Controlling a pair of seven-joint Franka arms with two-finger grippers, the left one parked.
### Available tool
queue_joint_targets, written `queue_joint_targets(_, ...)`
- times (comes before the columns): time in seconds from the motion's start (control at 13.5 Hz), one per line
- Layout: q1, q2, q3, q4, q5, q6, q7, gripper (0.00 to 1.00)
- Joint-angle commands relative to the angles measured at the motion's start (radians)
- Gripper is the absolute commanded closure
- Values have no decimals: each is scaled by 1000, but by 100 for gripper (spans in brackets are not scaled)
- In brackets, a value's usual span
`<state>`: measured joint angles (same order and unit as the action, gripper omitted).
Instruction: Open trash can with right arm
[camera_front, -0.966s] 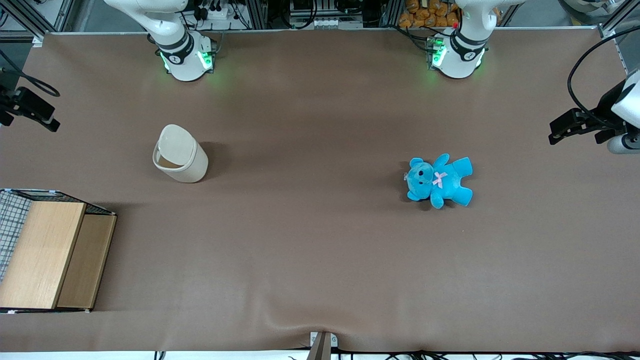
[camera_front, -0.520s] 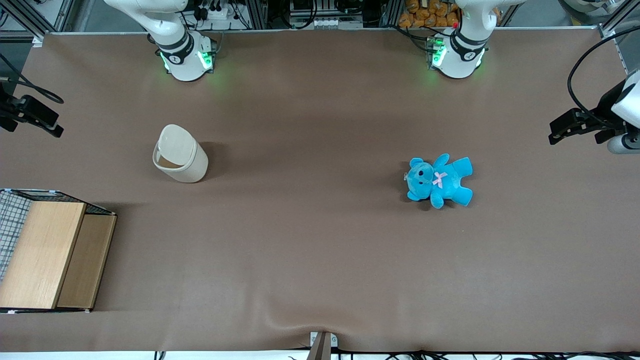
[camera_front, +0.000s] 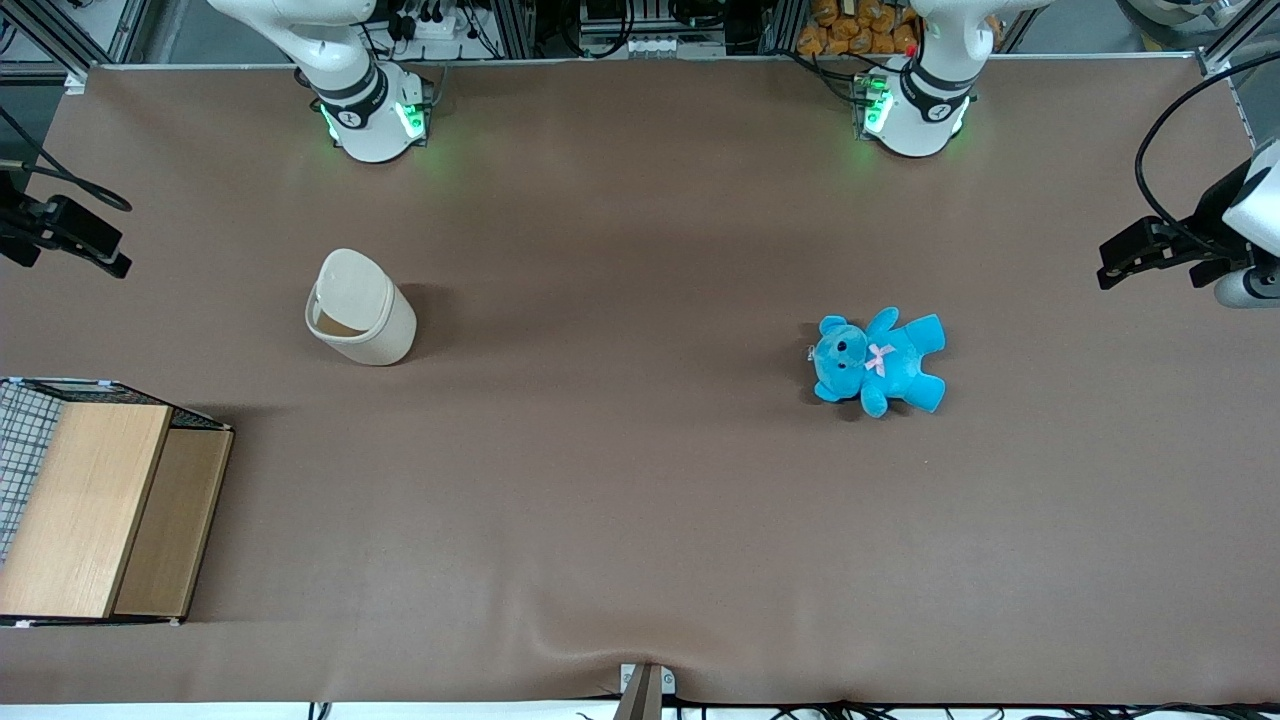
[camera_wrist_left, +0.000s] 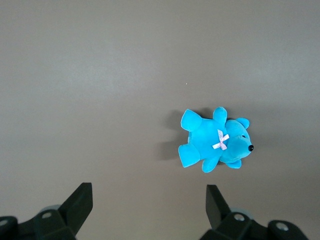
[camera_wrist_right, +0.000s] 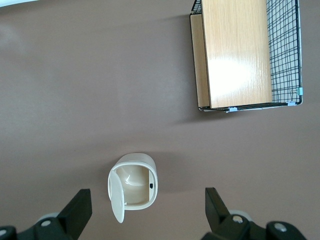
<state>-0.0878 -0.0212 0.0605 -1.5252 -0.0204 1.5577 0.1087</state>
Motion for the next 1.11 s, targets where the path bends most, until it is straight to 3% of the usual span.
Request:
queue_joint_targets(0.0, -7, 9, 5, 23, -4, -14, -11, 0)
queue_joint_targets(1.04, 5, 10, 7, 23, -4, -16, -23, 0)
